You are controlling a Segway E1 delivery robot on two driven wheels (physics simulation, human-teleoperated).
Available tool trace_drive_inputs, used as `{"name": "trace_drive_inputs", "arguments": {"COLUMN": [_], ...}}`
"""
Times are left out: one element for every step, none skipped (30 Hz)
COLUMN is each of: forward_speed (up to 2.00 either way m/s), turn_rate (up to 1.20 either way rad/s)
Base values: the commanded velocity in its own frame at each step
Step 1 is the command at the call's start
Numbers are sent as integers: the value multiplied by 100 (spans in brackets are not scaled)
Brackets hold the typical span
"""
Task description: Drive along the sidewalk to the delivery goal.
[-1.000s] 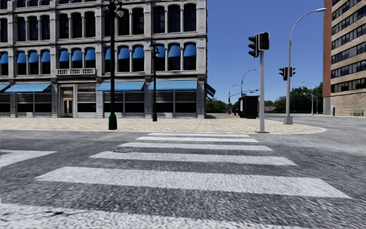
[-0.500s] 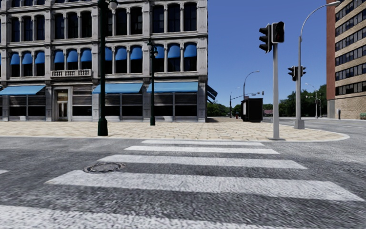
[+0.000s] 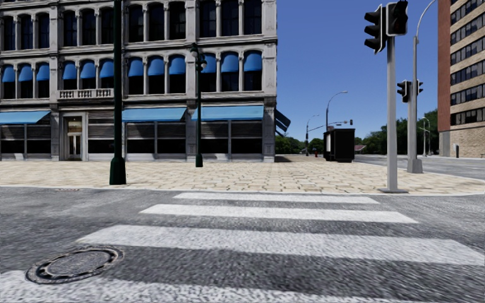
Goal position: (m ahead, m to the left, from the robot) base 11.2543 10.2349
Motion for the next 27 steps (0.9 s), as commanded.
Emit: {"name": "trace_drive_inputs", "arguments": {"forward_speed": [200,200,200,200,200,200,200,200,200,200,200,200,200,200,200,200,200,200,200,200,200,200,200,200,200,200,200], "turn_rate": [0,0,0,0,0,0,0,0,0,0,0,0,0,0,0,0,0,0,0,0,0,0,0,0,0,0,0]}}
